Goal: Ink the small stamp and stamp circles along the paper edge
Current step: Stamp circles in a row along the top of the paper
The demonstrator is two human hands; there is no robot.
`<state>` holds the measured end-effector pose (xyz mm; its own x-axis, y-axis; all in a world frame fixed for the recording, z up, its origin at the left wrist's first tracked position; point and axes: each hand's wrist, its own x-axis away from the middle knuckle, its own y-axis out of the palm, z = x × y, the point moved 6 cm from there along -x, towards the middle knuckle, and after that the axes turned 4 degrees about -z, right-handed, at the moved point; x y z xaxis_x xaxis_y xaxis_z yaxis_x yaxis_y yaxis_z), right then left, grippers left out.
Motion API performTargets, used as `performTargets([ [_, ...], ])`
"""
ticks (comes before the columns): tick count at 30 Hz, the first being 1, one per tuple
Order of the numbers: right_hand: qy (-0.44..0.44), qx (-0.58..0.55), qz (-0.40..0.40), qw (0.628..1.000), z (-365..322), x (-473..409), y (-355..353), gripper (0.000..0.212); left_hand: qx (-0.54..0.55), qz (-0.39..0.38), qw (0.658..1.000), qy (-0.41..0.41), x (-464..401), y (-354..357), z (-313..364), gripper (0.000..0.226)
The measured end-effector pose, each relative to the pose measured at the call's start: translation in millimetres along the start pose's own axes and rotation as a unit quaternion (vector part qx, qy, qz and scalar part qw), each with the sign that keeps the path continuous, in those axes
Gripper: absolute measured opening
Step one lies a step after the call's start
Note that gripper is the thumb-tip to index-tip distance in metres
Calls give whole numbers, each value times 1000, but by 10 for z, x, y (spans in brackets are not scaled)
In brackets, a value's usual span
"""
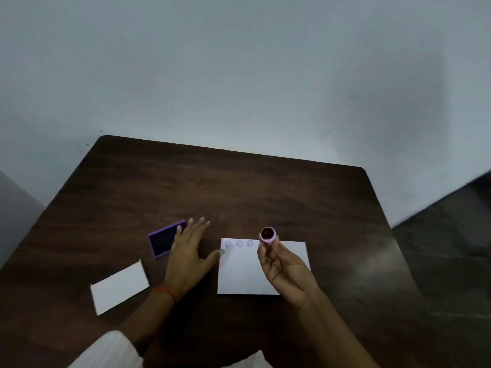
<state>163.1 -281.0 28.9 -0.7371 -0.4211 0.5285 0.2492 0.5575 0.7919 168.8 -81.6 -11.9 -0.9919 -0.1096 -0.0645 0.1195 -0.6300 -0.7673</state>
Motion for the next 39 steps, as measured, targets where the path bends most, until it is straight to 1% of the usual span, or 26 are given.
performTargets([
  [3, -26, 31, 2, 999, -142, 38, -147, 23, -33, -77, 995, 48, -62, 283, 274, 78],
  [5, -49, 60, 17, 997, -255, 51, -234, 28, -57, -123, 989, 67, -73, 447, 375, 84],
  [7, -87, 99, 63, 989, -387, 47, -327, 32, -71, -154, 983, 70, -75, 557, 405, 89],
  [8, -111, 134, 100, 980, -457, 39, -382, 31, -77, -164, 981, 68, -77, 595, 403, 90],
  [9, -136, 186, 147, 962, -522, 29, -446, 27, -83, -171, 980, 66, -79, 625, 396, 92],
  [10, -159, 255, 196, 933, -581, 27, -502, 23, -88, -175, 979, 63, -79, 651, 387, 93],
  [11, -182, 338, 234, 893, -629, 30, -524, 21, -91, -177, 978, 60, -77, 671, 377, 94],
  [12, -206, 417, 248, 850, -655, 22, -507, 20, -93, -178, 978, 57, -75, 689, 365, 95],
  [14, -250, 542, 225, 770, -655, -20, -416, 12, -92, -183, 978, 48, -74, 722, 334, 96],
  [16, -281, 630, 197, 696, -638, -91, -362, 6, -89, -188, 977, 43, -69, 746, 306, 96],
  [19, -274, 755, 170, 571, -582, -233, -324, 11, -90, -187, 977, 50, -67, 760, 292, 94],
  [20, -266, 782, 161, 540, -549, -271, -305, 11, -88, -186, 977, 51, -68, 755, 287, 93],
  [24, -246, 853, 129, 441, -442, -369, -215, 14, -89, -193, 976, 48, -63, 747, 279, 93],
  [25, -236, 864, 127, 426, -435, -386, -200, 17, -88, -194, 976, 48, -64, 748, 276, 93],
  [26, -225, 870, 126, 419, -437, -398, -190, 19, -87, -194, 976, 48, -68, 749, 277, 93],
  [31, -189, 888, 121, 401, -420, -440, -168, 22, -87, -200, 975, 46, -77, 756, 269, 93],
  [34, -169, 893, 123, 398, -407, -468, -172, 25, -83, -200, 975, 44, -77, 749, 275, 93],
  [39, -146, 905, 130, 379, -385, -523, -176, 26, -86, -201, 975, 43, -77, 725, 300, 93],
])
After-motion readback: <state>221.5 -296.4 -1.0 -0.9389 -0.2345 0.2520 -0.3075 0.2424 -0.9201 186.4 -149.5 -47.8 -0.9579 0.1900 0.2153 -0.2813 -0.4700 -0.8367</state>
